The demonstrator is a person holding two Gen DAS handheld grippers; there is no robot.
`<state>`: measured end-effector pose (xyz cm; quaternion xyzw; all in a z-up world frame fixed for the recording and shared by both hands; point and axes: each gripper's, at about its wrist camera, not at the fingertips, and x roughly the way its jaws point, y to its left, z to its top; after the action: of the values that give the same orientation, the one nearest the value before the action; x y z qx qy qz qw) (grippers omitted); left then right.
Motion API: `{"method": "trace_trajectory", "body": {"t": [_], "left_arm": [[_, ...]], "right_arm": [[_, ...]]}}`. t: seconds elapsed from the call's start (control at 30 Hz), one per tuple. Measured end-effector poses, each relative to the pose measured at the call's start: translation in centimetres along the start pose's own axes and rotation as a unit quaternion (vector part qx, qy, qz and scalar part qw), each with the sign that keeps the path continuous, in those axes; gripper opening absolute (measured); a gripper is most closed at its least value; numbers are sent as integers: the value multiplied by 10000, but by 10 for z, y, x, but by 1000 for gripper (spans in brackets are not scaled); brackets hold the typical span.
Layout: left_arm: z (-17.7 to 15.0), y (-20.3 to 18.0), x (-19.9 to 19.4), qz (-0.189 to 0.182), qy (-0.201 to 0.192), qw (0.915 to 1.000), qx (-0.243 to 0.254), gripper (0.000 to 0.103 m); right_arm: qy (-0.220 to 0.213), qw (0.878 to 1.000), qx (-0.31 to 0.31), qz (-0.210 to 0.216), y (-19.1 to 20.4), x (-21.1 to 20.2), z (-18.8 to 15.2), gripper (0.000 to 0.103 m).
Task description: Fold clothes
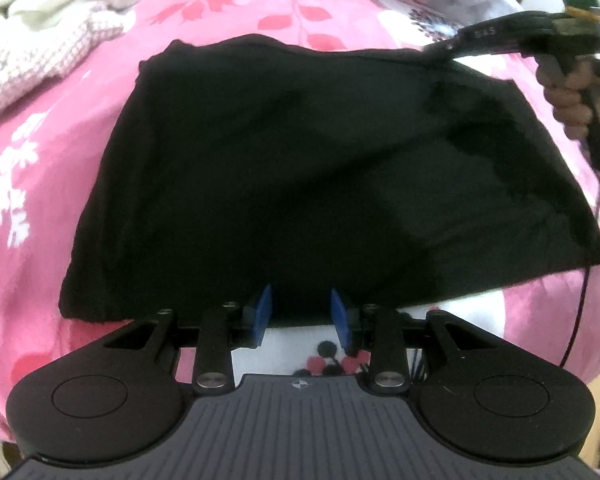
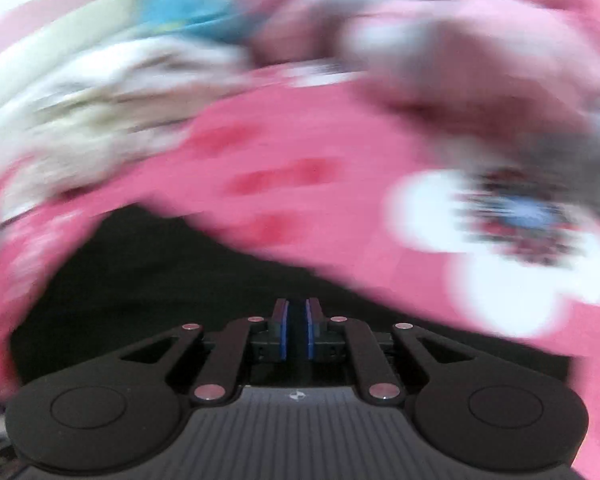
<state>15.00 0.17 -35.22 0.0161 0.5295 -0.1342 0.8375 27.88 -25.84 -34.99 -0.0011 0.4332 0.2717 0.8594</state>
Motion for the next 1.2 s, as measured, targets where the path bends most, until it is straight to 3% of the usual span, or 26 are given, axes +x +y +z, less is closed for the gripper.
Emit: {"method": "trace_trajectory", "body": {"t": [0.07,0.13,0.17,0.23,0.3,0.37,0.4,0.47,0.57,0.63,0.67,0.73,0.8,0.87,1.0,1.03,1.13,1.2], "left_arm": [[-1,0,1,-13,-36,10000,-31,33],[-4,-1,1,-11,-89,10000,14,34],[-5,-2,1,-12,-115,9999,57,34],[-7,-1,0,-45,-153,9998,143,34],[-9,0,-1,-91,-181,9996,204,34],[-11,4,-2,-178,-210,9995,169,35],[-11,6,-2,-228,-226,9994,143,35],[-12,10,-2,-307,-251,9992,104,35],[-14,12,-2,-371,-280,9989,61,35],[-15,14,-2,-400,-298,9987,47,35],[-17,14,-2,-411,-308,9987,49,35],[-19,15,-2,-438,-313,9985,65,35],[-19,17,-2,-494,-288,9983,71,35],[-19,21,-2,-576,-265,9980,14,35],[-20,25,-2,-701,-275,9971,-59,35],[-21,25,-2,-715,-287,9970,-53,35],[-23,25,-2,-741,-329,9967,-7,35],[-25,24,-3,-750,-336,9966,83,35]], "right_arm": [[159,9957,-552,722,29,13,2,9],[348,9894,-1008,984,51,43,6,8],[393,9896,-1111,827,57,56,7,8],[251,9955,-909,11,45,75,14,6],[-204,9980,36,-602,14,71,35,8],[-522,9961,185,-692,7,53,46,8],[-509,9973,-2,-528,12,47,51,9],[-159,9984,-489,237,35,46,47,9],[501,9800,-1352,1373,78,66,35,8],[572,9784,-1525,1274,90,92,37,8],[527,9840,-1354,1028,87,109,41,6],[245,9954,-443,808,66,121,52,6],[-158,9976,290,612,59,110,63,8],[-252,9968,111,754,67,96,63,9],[670,9791,-602,1825,92,107,58,8],[798,9761,-764,1870,98,117,59,8],[450,9853,-539,1558,107,153,71,7],[170,9922,86,1235,97,164,83,7]]}}
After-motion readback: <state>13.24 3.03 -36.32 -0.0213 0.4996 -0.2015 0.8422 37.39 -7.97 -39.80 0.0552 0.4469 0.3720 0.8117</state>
